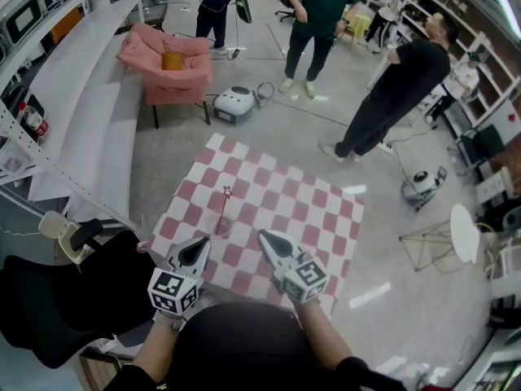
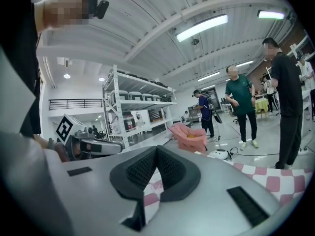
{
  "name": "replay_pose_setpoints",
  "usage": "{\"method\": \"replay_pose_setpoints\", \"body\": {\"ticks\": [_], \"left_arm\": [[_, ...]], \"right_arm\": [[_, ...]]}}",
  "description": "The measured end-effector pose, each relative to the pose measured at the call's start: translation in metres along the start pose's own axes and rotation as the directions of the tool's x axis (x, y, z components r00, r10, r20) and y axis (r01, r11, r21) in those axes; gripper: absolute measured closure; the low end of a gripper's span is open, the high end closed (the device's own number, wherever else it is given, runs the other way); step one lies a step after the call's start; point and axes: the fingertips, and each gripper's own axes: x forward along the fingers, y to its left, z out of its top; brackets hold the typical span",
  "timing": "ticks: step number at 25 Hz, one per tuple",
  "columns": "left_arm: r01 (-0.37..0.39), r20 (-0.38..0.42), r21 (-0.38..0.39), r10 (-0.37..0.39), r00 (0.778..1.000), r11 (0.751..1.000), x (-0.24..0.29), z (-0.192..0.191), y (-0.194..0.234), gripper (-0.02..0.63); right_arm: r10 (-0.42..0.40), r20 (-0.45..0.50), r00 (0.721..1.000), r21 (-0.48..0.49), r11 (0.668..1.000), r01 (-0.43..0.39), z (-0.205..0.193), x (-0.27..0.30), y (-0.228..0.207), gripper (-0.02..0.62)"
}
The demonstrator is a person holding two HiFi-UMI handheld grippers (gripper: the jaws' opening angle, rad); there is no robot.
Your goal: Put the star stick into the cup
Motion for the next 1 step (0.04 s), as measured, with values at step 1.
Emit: {"method": "replay_pose_setpoints", "body": {"ticks": [1], "left_arm": [[-0.001,0.001,0.001,0.001,1.0,1.0,0.0,0.0006,0.001,0.563]], "right_arm": [[-0.003,0.001,1.0,0.0,1.0,0.003,0.0,0.0004,-0.0006,0.58]]}}
